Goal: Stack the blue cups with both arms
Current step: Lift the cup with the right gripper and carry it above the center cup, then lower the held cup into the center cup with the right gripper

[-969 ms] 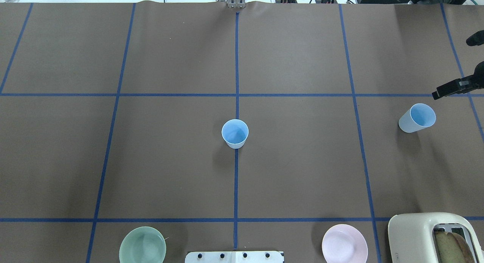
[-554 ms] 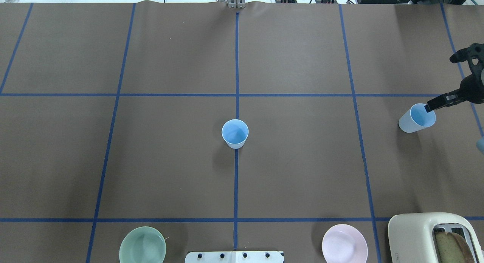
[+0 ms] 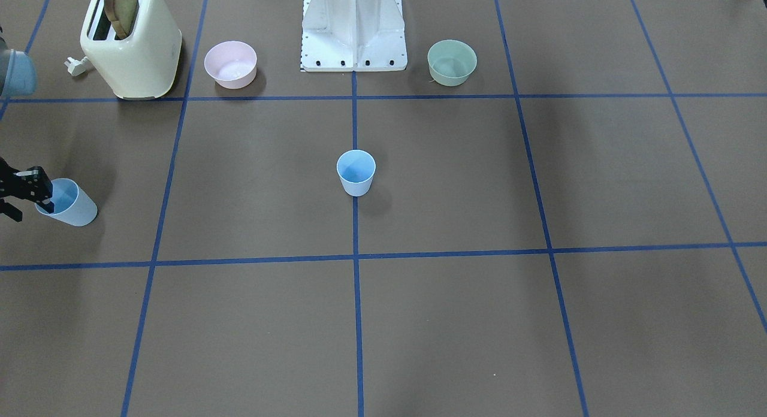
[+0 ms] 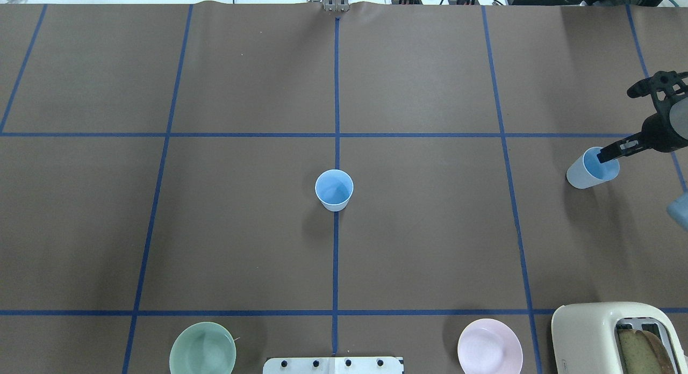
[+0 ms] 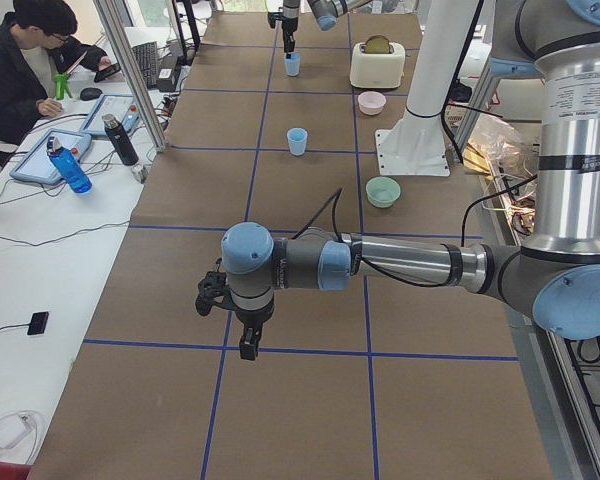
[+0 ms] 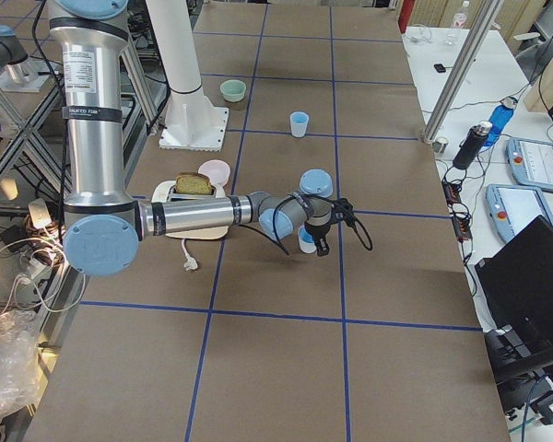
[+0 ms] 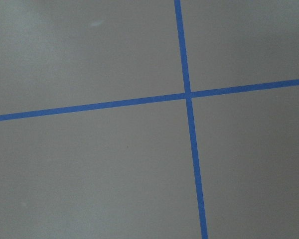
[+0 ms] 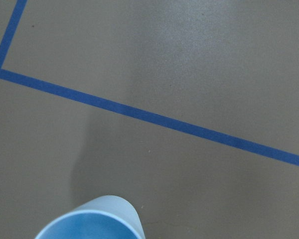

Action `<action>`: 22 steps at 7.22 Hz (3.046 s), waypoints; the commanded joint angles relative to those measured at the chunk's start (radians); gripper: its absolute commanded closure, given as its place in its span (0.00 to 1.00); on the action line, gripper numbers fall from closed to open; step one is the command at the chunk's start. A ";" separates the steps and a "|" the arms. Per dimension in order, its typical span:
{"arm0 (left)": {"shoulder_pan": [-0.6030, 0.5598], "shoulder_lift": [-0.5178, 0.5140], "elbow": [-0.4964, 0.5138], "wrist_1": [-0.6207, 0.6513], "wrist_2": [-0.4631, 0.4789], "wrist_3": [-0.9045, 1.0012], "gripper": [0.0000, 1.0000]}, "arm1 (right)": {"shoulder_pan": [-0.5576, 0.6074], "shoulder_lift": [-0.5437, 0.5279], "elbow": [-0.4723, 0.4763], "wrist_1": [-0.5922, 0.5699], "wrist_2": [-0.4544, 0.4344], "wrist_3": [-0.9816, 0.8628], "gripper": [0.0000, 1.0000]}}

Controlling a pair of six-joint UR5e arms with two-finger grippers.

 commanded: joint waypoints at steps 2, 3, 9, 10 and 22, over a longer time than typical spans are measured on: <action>0.001 0.002 0.002 -0.001 -0.002 0.000 0.02 | -0.001 0.001 0.033 -0.001 0.031 -0.001 1.00; 0.001 0.012 -0.001 -0.001 -0.002 -0.008 0.02 | -0.001 0.013 0.065 -0.011 0.080 0.003 1.00; 0.003 0.014 0.002 0.001 -0.004 -0.009 0.02 | -0.144 0.495 0.202 -0.428 -0.016 0.512 1.00; 0.003 0.012 0.002 0.000 -0.004 -0.011 0.02 | -0.233 0.628 0.219 -0.641 -0.105 0.563 1.00; 0.003 0.034 0.003 -0.011 -0.002 -0.009 0.02 | -0.611 0.824 0.132 -0.797 -0.471 0.896 1.00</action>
